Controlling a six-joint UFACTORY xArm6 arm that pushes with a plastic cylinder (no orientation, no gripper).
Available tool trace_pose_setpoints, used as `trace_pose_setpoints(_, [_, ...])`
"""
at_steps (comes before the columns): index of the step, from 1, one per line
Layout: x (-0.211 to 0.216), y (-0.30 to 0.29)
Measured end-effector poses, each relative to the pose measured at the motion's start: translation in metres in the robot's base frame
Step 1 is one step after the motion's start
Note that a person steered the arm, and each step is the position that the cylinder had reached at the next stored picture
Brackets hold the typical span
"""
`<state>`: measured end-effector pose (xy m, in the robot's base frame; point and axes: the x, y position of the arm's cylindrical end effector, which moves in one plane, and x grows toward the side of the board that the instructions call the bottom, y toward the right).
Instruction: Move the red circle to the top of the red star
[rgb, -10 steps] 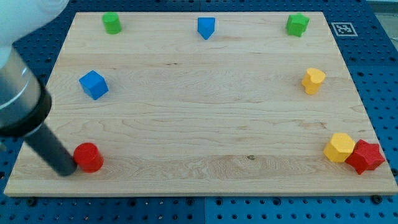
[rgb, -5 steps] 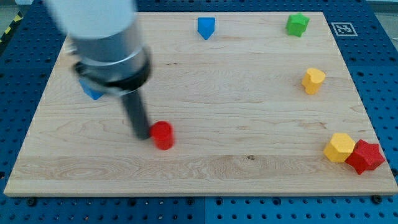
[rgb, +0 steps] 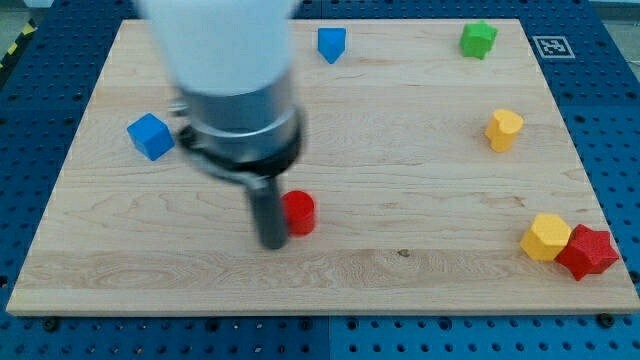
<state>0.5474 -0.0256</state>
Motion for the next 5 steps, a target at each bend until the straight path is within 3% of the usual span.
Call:
trace_pose_setpoints(1, [-0.050, 0.092])
trace_pose_setpoints(2, [-0.044, 0.095])
trace_pose_setpoints(3, [-0.032, 0.033])
trace_pose_setpoints(4, [-0.048, -0.012])
trace_pose_setpoints(5, [-0.093, 0.005])
